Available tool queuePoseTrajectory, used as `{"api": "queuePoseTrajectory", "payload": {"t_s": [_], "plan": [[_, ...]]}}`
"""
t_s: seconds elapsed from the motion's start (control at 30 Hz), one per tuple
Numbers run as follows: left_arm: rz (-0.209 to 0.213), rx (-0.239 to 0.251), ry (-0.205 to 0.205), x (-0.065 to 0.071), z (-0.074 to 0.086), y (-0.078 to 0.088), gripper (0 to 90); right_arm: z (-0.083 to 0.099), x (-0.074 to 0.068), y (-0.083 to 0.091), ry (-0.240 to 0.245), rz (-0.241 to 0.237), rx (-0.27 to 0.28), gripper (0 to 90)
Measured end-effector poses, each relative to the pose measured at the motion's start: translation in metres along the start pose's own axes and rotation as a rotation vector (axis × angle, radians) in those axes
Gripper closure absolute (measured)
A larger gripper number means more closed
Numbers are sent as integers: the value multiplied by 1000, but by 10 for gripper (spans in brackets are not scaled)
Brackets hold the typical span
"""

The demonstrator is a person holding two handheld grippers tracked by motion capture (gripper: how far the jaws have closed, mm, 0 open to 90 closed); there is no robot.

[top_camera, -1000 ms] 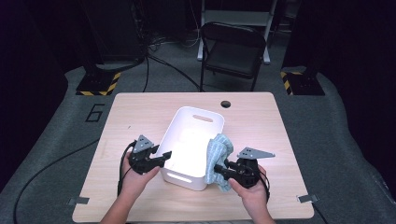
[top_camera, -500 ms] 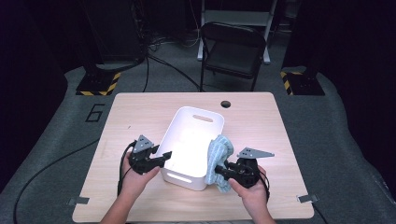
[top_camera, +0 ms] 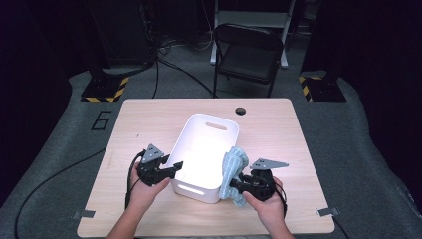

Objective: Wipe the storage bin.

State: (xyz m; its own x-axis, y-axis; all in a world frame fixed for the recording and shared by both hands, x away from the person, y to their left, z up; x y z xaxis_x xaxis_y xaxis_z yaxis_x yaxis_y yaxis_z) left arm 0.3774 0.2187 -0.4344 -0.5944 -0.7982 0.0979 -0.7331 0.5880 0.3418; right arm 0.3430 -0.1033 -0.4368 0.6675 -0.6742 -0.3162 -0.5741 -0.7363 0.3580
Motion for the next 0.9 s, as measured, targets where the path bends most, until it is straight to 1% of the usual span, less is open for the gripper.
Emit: {"api": "queuePoseTrajectory", "payload": {"t_s": [0.03, 0.17, 0.23, 0.3, 0.4, 0.47, 0.5, 0.57, 0.6, 0.67, 0.73, 0.83, 0.9], "plan": [[-6, 3, -3, -1, 0, 0, 497, 4, 0, -3, 8, 13, -3, 696], [-11, 3, 0, -2, 0, 0, 496, 12, 6, -10, -37, -4, -22, 694], [-17, 7, 1, -1, 0, 0, 495, 18, 10, -15, -55, 8, -56, 693], [-22, 8, 1, -1, 0, 0, 492, 25, 15, -21, -73, 5, -72, 691], [-21, 4, 1, -1, 0, 0, 484, 35, 24, -29, -129, 0, -95, 689], [-25, 8, 2, -1, 0, 0, 480, 42, 30, -35, -144, 9, -116, 686], [-25, 8, 2, -1, 0, 0, 478, 45, 33, -38, -145, 19, -128, 685], [-24, 8, 2, -1, 0, 0, 475, 51, 37, -43, -144, 36, -170, 685], [-24, 8, 3, -1, 0, 0, 473, 53, 37, -46, -150, 44, -176, 684], [-21, 6, 4, -2, 0, 0, 470, 54, 39, -47, -148, 42, -186, 682], [-22, 12, 7, -1, 1, 0, 467, 53, 39, -47, -147, 49, -184, 681], [-24, 12, 6, -1, 1, 0, 465, 52, 36, -46, -132, 68, -188, 681], [-24, 11, 5, -1, 1, 0, 464, 51, 34, -45, -126, 69, -190, 681]]}}
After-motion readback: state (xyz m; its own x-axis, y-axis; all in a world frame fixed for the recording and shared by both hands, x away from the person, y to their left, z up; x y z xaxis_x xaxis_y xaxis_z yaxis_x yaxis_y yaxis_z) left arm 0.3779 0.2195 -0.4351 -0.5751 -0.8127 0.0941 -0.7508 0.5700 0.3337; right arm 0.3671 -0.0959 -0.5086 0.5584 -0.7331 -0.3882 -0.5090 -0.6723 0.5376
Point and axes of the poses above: each handheld gripper's, and its own axes: y roughly backward along the jaws, z roughly out of its underside, x roughly to its right, the point moved 1 cm from there along -y, roughly forward along the jaws, and after that the axes turned 12 degrees about x, right-handed, at the moved point
